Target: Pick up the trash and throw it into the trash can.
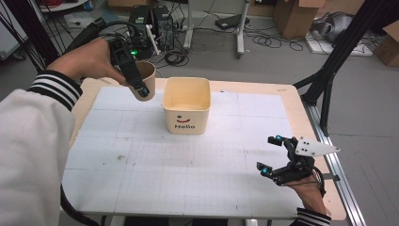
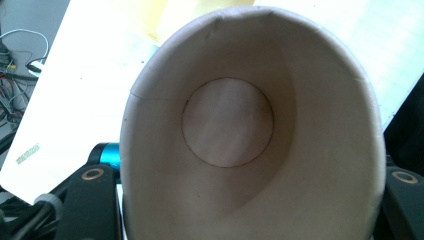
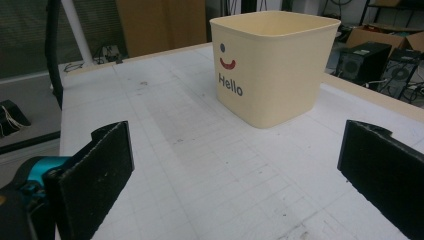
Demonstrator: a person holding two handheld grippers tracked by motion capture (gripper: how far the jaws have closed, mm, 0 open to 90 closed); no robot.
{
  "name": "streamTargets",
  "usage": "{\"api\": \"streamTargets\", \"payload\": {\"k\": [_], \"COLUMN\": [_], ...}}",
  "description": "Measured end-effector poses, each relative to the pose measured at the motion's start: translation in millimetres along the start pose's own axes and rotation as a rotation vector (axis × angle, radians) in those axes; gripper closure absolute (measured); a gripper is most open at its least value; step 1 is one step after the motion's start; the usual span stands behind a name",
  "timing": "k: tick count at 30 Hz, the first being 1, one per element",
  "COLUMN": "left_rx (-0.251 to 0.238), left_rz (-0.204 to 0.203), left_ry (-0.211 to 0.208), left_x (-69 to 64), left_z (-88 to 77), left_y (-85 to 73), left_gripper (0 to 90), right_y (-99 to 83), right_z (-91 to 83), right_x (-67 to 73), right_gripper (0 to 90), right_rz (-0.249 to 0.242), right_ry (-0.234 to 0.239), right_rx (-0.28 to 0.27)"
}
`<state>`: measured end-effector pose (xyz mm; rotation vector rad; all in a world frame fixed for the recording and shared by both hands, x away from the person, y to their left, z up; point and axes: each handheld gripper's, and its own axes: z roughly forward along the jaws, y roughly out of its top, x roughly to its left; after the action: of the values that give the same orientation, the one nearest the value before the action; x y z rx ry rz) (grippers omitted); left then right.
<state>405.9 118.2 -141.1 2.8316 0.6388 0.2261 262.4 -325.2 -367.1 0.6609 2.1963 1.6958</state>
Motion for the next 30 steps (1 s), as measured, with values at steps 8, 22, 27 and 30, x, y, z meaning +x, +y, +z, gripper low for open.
{"api": "streamTargets", "payload": {"k": [8, 22, 27, 30], "left_rx": [-0.003, -0.022, -0.028, -0.033], "left_rz": [-0.002, -0.008, -0.013, -0.015], "left_ry": [-0.006, -0.012, -0.017, -0.022], "left_x": [7.6, 22.9, 29.2, 32.4], "left_z": [3.0, 16.2, 21.0, 24.7], "left_y": [17.6, 47.9, 67.0, 75.7], "left_gripper": [33.8, 33.8, 33.7, 33.7], "right_y": [-0.2, -0.6, -0.8, -0.4], "right_z": [-2.0, -2.0, -0.9, -0.1], "right_x": [-0.7, -1.0, -1.0, -1.1], "right_gripper": [0.3, 0.3, 0.3, 0.3], "right_rz": [-0.002, 0.003, 0.003, 0.001], "right_ry": [-0.007, -0.009, -0.008, -0.007], "right_rx": [-0.003, 0.0, -0.001, 0.0]}}
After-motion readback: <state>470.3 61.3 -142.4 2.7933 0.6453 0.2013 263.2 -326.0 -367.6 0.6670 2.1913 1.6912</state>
